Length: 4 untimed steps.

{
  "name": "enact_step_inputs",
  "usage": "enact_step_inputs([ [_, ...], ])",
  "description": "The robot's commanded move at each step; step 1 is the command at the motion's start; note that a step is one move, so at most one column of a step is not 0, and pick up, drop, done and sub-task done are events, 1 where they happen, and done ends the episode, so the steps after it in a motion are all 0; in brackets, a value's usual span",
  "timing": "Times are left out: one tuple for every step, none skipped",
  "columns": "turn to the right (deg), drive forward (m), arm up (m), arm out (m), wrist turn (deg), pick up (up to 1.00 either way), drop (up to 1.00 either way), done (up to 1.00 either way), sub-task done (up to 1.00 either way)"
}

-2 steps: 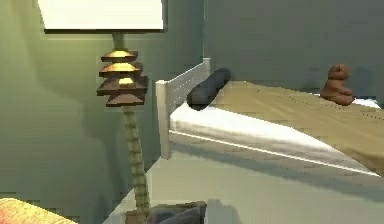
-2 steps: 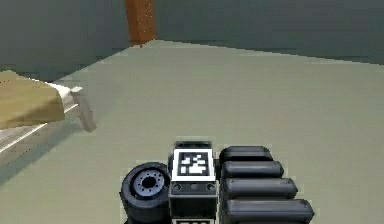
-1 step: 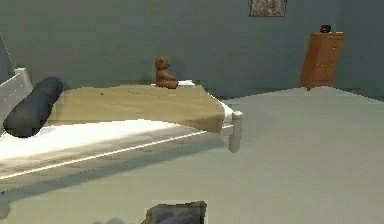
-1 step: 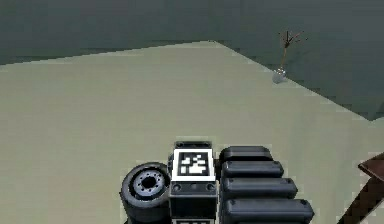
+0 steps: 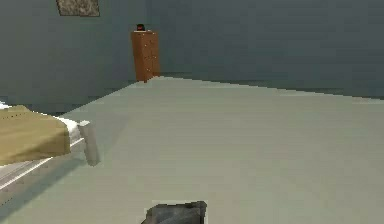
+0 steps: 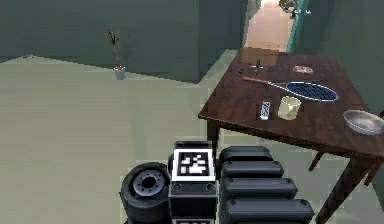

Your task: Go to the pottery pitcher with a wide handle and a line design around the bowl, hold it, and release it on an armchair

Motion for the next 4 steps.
enact_step_inputs([
  [6.0,0.00,0.00,0.00,0.0,0.00,0.00,0.00,0.00],
  [-45.0,0.00,0.00,0.00,0.0,0.00,0.00,0.00,0.00],
  [-27.0,0.00,0.00,0.00,0.0,0.00,0.00,0.00,0.00],
  [0.0,0.15,0.00,0.00,0.0,0.00,0.00,0.00,0.00],
])
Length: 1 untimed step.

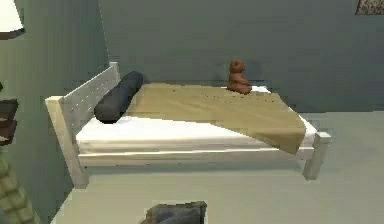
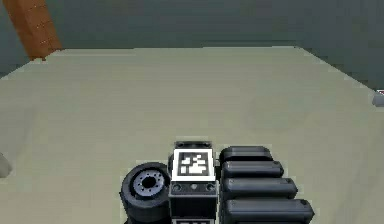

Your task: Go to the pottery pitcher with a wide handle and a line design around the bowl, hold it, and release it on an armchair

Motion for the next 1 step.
enact_step_inputs([
  [-24.0,0.00,0.00,0.00,0.0,0.00,0.00,0.00,0.00],
])
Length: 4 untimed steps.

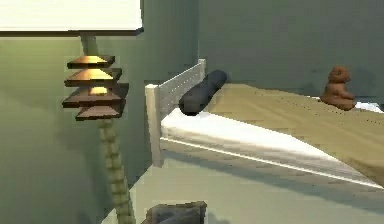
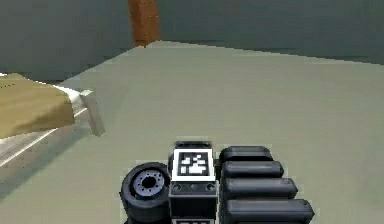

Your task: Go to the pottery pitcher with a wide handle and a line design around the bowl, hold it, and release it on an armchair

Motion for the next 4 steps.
enact_step_inputs([
  [24.0,0.00,0.00,0.00,0.0,0.00,0.00,0.00,0.00],
  [-15.0,0.00,0.00,0.00,0.0,0.00,0.00,0.00,0.00],
  [9.0,0.00,0.00,0.00,0.0,0.00,0.00,0.00,0.00],
  [-6.0,0.00,0.00,0.00,0.0,0.00,0.00,0.00,0.00],
])
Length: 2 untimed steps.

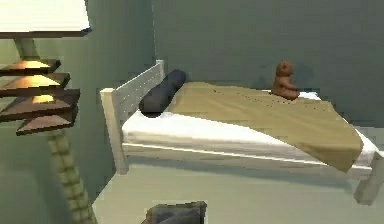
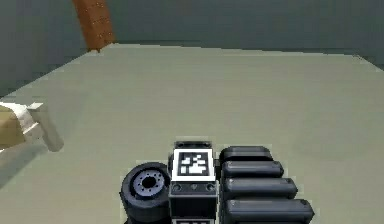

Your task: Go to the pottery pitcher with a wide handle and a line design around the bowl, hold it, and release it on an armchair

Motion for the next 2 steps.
enact_step_inputs([
  [-45.0,0.00,0.00,0.00,0.0,0.00,0.00,0.00,0.00],
  [-45.0,0.00,0.00,0.00,0.0,0.00,0.00,0.00,0.00],
])
